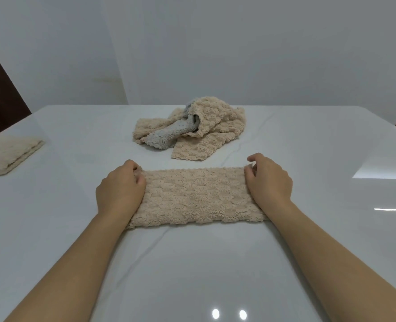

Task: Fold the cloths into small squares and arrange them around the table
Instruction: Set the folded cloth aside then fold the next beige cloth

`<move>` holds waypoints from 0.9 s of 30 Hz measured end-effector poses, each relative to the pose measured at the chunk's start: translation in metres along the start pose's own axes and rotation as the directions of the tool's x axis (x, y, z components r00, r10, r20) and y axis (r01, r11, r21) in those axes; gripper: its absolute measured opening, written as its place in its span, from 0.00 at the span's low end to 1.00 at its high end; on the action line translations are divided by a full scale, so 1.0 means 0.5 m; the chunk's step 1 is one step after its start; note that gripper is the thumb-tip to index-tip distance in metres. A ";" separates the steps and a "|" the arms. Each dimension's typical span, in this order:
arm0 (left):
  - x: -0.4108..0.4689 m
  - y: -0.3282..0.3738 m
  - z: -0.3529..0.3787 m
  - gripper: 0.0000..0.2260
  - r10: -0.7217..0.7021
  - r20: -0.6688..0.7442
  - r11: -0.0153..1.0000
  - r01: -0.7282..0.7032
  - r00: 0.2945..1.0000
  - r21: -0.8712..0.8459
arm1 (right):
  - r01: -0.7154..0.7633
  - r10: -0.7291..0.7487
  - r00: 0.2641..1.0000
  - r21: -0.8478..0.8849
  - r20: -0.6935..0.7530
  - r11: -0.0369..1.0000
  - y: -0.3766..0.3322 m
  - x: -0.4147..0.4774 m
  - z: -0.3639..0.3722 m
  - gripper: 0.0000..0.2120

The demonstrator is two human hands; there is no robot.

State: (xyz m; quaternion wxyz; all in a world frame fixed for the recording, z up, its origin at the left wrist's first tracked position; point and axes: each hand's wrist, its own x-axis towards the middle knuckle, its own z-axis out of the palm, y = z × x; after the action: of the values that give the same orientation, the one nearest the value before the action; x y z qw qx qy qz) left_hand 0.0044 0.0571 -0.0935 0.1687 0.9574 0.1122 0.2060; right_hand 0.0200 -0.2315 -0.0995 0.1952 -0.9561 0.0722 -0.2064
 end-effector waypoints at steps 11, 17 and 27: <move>-0.001 -0.002 0.006 0.10 -0.013 -0.073 1.000 0.013 0.997 -0.003 | 0.007 -0.007 1.000 -0.011 0.012 1.000 0.003 0.002 0.004 0.13; -0.007 0.013 -0.018 0.17 0.243 -0.192 0.962 -0.261 0.951 -0.074 | 0.193 -0.189 0.977 0.033 -0.098 0.981 -0.019 -0.005 -0.036 0.18; -0.051 0.057 0.017 0.26 0.298 0.461 0.927 -0.369 0.836 0.070 | 0.358 -0.252 0.774 -0.072 0.580 0.931 -0.065 -0.061 -0.020 0.31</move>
State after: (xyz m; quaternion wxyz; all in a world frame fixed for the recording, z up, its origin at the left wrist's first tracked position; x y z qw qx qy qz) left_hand -0.0105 0.0212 -0.0995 0.0758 0.9937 -0.0825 0.0001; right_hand -0.0102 -0.1986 -0.0892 0.0850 -0.9863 -0.1267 0.0623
